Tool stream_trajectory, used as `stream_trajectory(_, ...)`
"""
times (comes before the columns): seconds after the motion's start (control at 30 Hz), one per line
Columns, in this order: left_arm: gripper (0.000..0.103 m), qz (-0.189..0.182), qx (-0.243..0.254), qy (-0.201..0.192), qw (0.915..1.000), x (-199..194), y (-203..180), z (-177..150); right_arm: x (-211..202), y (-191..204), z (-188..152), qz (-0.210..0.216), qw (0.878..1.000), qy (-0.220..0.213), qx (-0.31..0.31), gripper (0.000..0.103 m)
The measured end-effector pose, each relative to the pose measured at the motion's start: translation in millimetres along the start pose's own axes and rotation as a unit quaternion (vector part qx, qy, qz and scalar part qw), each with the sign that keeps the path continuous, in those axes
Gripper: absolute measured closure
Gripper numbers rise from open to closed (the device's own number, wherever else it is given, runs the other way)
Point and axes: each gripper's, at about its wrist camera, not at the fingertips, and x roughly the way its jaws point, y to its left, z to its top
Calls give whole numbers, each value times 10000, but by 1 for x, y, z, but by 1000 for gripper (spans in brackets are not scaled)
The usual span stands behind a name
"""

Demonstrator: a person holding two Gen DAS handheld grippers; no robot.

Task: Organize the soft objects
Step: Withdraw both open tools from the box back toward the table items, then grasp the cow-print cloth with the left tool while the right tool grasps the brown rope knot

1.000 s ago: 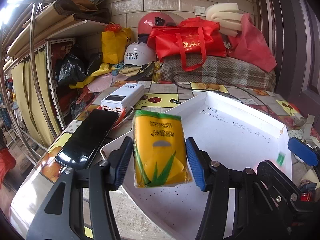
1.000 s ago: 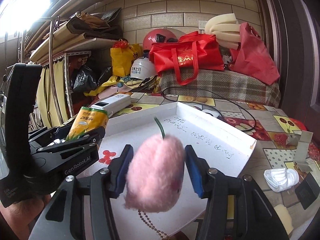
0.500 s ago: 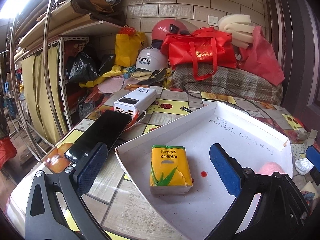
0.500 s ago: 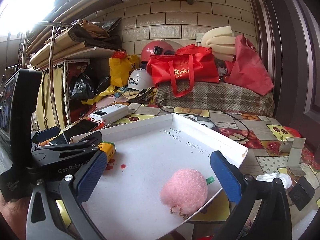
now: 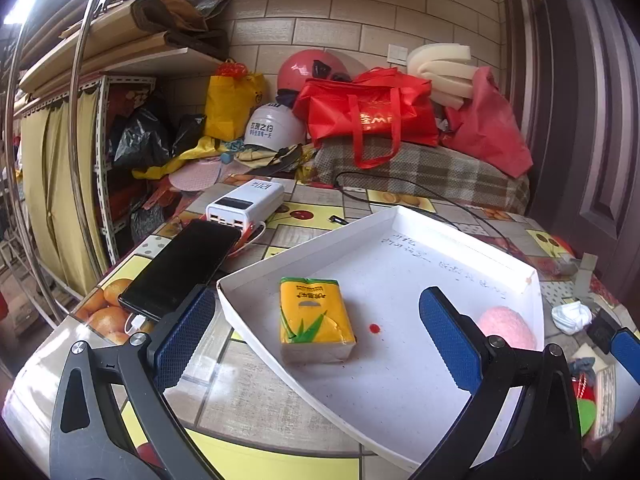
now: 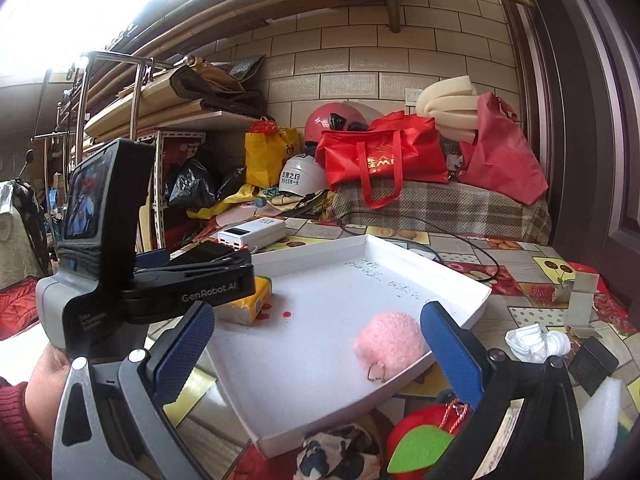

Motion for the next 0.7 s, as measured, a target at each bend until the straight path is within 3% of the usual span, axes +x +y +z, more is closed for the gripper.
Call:
stream_trajectory(0.2, 0, -530, 639, -297, 9961, -38, -20, -13, -34, -1, -11, 225, 9995, 221, -61, 0)
stream_trajectory(0.4, 0, -1629, 1091, -19, 9806, -59, -44, -28, -70, -54, -24, 449, 9969, 513, 384, 0)
stream_trajectory(0.47, 0, -2150, 1212, 354, 9684, -59, -56, -33, -80, -76, -31, 446, 9950, 749, 492, 0)
stream_trajectory(0.53, 0, -2654, 1396, 751, 9510, -59, -73, -40, -88, -95, -37, 490, 9923, 1010, 524, 0)
stream_trajectory(0.7, 0, -3333, 2103, 1163, 9117, -73, -115, -61, -99, -124, -56, 555, 9801, 1861, 412, 0)
